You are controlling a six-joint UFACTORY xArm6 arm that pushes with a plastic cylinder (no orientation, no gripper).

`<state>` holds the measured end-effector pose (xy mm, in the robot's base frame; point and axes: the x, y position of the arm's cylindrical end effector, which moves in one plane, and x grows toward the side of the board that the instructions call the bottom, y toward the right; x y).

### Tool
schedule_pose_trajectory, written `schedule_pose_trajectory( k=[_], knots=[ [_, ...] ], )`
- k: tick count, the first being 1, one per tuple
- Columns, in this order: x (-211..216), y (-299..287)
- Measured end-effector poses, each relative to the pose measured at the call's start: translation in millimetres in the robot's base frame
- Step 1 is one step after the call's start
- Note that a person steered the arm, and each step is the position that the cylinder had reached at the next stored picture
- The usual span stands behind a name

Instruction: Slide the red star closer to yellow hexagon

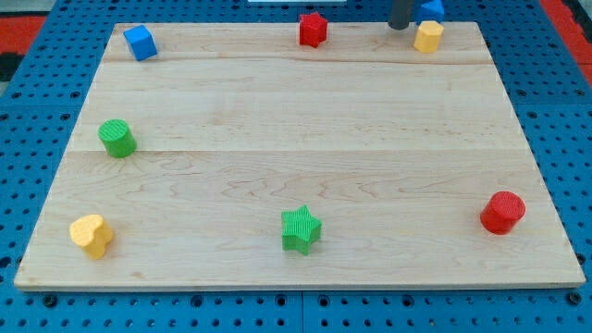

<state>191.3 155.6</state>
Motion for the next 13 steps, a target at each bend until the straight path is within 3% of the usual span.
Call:
schedule_pose_trajectory(
  k=[3,5,9,10,11,12,13],
  knots=[
    [0.7,-74.1],
    [1.4,-205.0],
    [32.7,-330.6],
    [59.8,-347.6],
    [72.1,-309.6],
    [68.4,-272.9],
    [49.4,-286.3]
  ],
)
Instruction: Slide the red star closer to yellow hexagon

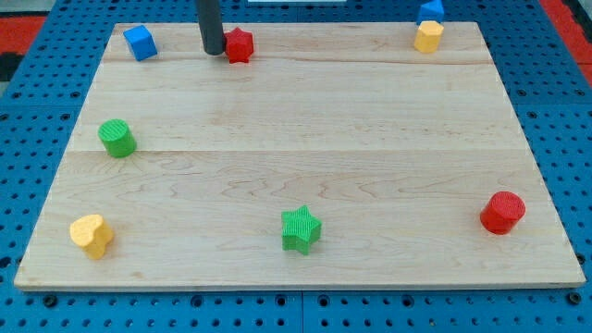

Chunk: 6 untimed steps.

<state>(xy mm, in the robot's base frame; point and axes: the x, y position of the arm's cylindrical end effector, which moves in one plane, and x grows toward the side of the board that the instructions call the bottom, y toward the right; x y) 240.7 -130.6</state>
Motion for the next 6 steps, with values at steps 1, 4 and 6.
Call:
schedule_pose_trajectory(
  k=[1,4,6],
  knots=[
    [-16.7,-3.4],
    [17.3,90.7],
    [-15.0,128.1]
  ],
)
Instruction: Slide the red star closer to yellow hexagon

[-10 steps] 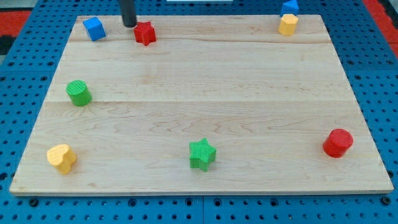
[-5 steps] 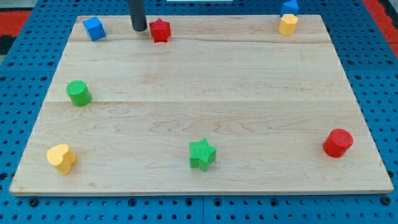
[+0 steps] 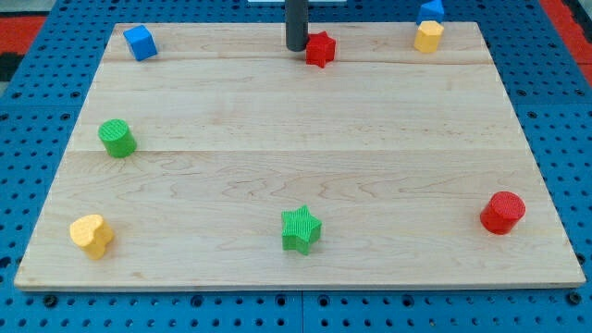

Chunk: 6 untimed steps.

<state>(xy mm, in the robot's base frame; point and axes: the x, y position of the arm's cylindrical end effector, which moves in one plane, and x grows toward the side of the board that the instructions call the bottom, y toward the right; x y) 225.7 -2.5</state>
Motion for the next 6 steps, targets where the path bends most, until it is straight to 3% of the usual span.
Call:
schedule_pose_trajectory(
  k=[1,3,5,6],
  knots=[
    [3.5,4.1],
    [32.1,76.3],
    [46.7,58.9],
    [52.0,11.4]
  ],
)
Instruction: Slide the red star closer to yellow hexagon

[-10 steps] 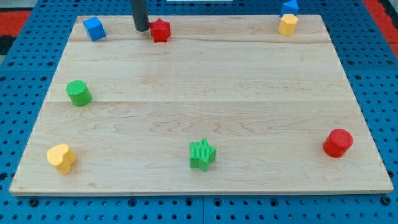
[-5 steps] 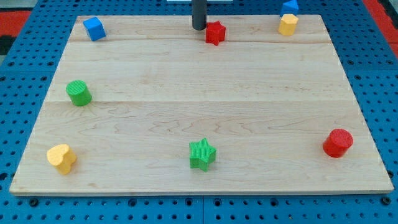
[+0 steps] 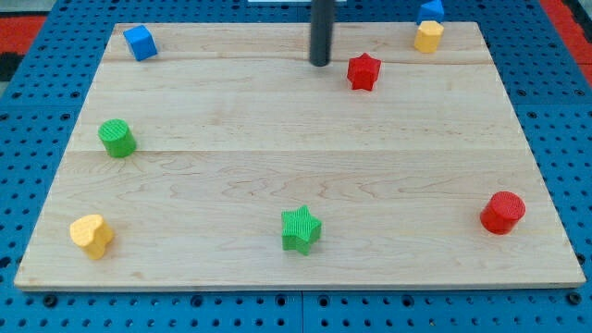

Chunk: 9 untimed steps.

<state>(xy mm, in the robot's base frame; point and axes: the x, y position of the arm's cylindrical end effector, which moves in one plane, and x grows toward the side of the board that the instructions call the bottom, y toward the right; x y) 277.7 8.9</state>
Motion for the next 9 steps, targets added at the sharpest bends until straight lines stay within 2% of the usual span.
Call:
schedule_pose_trajectory(
  k=[1,2,4,9],
  knots=[
    [25.9,-10.9],
    [56.1,18.0],
    [26.7,33.6],
    [26.2,132.9]
  ],
)
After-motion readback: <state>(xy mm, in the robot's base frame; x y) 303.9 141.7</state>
